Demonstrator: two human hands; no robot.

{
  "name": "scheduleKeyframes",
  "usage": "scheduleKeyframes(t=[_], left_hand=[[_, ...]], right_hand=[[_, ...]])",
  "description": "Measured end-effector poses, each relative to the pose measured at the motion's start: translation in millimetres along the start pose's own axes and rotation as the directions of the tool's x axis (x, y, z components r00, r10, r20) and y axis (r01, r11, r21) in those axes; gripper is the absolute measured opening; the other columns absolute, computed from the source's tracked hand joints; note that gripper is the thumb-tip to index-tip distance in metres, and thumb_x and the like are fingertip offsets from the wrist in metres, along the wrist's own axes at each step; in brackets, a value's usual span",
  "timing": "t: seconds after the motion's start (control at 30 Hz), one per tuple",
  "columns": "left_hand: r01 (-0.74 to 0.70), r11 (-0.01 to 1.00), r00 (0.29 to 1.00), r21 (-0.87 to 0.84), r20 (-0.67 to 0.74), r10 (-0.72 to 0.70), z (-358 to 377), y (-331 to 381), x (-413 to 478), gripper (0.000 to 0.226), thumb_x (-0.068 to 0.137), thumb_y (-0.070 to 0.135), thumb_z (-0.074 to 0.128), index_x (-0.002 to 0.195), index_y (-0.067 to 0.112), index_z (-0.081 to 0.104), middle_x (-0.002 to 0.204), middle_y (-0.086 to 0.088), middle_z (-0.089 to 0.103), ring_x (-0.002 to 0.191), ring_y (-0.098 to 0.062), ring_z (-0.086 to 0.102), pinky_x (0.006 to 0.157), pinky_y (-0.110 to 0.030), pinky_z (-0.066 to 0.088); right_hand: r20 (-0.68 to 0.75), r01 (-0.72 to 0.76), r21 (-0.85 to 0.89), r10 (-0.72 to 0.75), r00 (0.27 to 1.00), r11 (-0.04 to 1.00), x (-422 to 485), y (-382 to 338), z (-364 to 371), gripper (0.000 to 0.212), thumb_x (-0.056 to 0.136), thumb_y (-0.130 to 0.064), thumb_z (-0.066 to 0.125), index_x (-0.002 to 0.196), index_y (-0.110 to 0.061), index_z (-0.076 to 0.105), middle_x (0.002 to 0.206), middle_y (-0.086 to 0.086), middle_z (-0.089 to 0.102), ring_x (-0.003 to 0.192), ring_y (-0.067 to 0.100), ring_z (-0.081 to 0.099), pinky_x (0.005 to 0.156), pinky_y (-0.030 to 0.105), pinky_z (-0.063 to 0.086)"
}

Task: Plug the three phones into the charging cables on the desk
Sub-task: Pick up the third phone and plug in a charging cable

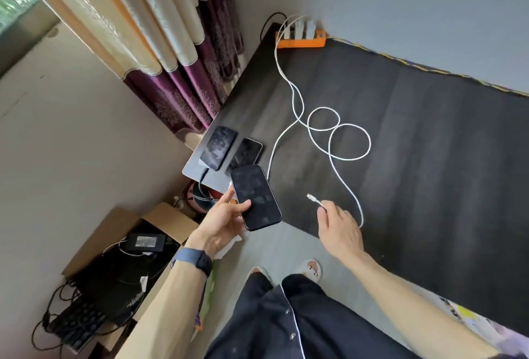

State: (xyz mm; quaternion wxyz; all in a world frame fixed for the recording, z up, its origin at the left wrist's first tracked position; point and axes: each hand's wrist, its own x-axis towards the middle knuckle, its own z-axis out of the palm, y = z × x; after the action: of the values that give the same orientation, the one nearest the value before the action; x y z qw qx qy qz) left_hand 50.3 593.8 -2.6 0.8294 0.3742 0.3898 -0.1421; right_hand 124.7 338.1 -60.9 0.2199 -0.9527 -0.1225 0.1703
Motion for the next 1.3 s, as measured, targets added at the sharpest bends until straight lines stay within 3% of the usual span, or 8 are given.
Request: scheduleKeyframes(t=[0.2, 0.47, 0.63, 0.77, 0.87, 1.0, 1.1, 1.3], left_hand=[[-0.041, 0.997, 0.999, -0.058, 0.02, 0.042, 50, 14, 22, 0.047, 0.095, -0.004, 0.049, 0.133, 0.022, 0.055, 0.108, -0.008, 0.074, 0.085, -0.023, 0.075, 0.06, -0.03, 0.059], [0.043, 0.984, 0.983, -0.175, 0.183, -0.01, 106, 44, 49, 0.032, 0.094, 0.001, 0.053, 0.122, 0.015, 0.061, 0.116, -0.007, 0.066, 0.096, -0.022, 0.067, 0.067, -0.03, 0.061], [0.094, 0.981, 0.975, -0.167, 0.216, -0.056, 119, 57, 50, 0.021, 0.096, 0.002, 0.053, 0.112, 0.015, 0.061, 0.108, -0.008, 0.073, 0.089, -0.02, 0.075, 0.059, -0.028, 0.061], [0.117, 0.989, 0.971, -0.088, 0.221, -0.095, 120, 65, 53, 0.016, 0.096, 0.003, 0.055, 0.105, 0.013, 0.064, 0.096, -0.006, 0.077, 0.086, -0.019, 0.076, 0.085, -0.032, 0.056], [0.126, 0.99, 0.966, -0.068, 0.236, -0.107, 121, 68, 56, 0.02, 0.095, 0.003, 0.055, 0.108, 0.014, 0.066, 0.102, -0.008, 0.076, 0.093, -0.021, 0.074, 0.088, -0.035, 0.054], [0.139, 0.988, 0.958, -0.071, 0.262, -0.116, 125, 68, 62, 0.023, 0.094, 0.003, 0.058, 0.112, 0.013, 0.065, 0.11, -0.011, 0.074, 0.099, -0.024, 0.072, 0.078, -0.031, 0.062], [0.13, 0.99, 0.953, -0.063, 0.285, -0.107, 130, 69, 63, 0.028, 0.093, 0.002, 0.058, 0.119, 0.012, 0.062, 0.116, -0.012, 0.072, 0.103, -0.025, 0.071, 0.075, -0.031, 0.062], [0.12, 0.991, 0.948, -0.06, 0.304, -0.097, 136, 67, 63, 0.03, 0.094, 0.001, 0.056, 0.121, 0.012, 0.061, 0.115, -0.012, 0.072, 0.099, -0.025, 0.071, 0.072, -0.031, 0.061]], right_hand=[[-0.107, -0.203, 0.477, 0.285, 0.952, 0.855, -1, -7, -59, 0.022, 0.1, -0.039, 0.05, 0.1, -0.031, 0.07, 0.075, -0.009, 0.065, 0.078, 0.019, 0.058, 0.071, 0.032, 0.043], [-0.154, -0.23, 0.67, 0.436, 0.887, 0.706, -13, -30, -86, 0.018, 0.099, -0.028, 0.054, 0.092, -0.024, 0.07, 0.073, -0.003, 0.071, 0.066, -0.007, 0.061, 0.06, 0.009, 0.042], [-0.266, -0.159, 0.672, 0.436, 0.86, 0.723, -19, -43, -80, 0.018, 0.101, -0.027, 0.053, 0.109, -0.03, 0.07, 0.092, -0.014, 0.074, 0.083, -0.006, 0.064, 0.073, 0.013, 0.046], [-0.415, -0.052, 0.619, 0.382, 0.826, 0.784, -17, -57, -76, 0.019, 0.1, -0.026, 0.057, 0.114, -0.03, 0.07, 0.11, -0.021, 0.07, 0.105, 0.004, 0.065, 0.088, 0.017, 0.052], [-0.527, -0.016, 0.385, 0.234, 0.817, 0.923, -15, -60, -70, 0.031, 0.101, -0.038, 0.048, 0.12, -0.026, 0.07, 0.098, -0.017, 0.067, 0.093, 0.016, 0.06, 0.075, 0.034, 0.056], [-0.495, -0.036, 0.11, 0.086, 0.865, 0.993, -9, -61, -68, 0.051, 0.101, -0.045, 0.038, 0.138, -0.019, 0.06, 0.088, -0.007, 0.059, 0.081, 0.02, 0.053, 0.065, 0.033, 0.052], [-0.443, -0.054, 0.06, 0.076, 0.894, 0.997, -7, -64, -73, 0.056, 0.102, -0.044, 0.027, 0.143, -0.016, 0.054, 0.087, -0.005, 0.058, 0.083, 0.021, 0.056, 0.066, 0.037, 0.055], [-0.486, -0.02, 0.097, 0.065, 0.871, 0.995, -11, -64, -79, 0.028, 0.102, -0.033, 0.049, 0.129, -0.034, 0.056, 0.099, -0.015, 0.069, 0.087, 0.014, 0.059, 0.06, 0.031, 0.053]])
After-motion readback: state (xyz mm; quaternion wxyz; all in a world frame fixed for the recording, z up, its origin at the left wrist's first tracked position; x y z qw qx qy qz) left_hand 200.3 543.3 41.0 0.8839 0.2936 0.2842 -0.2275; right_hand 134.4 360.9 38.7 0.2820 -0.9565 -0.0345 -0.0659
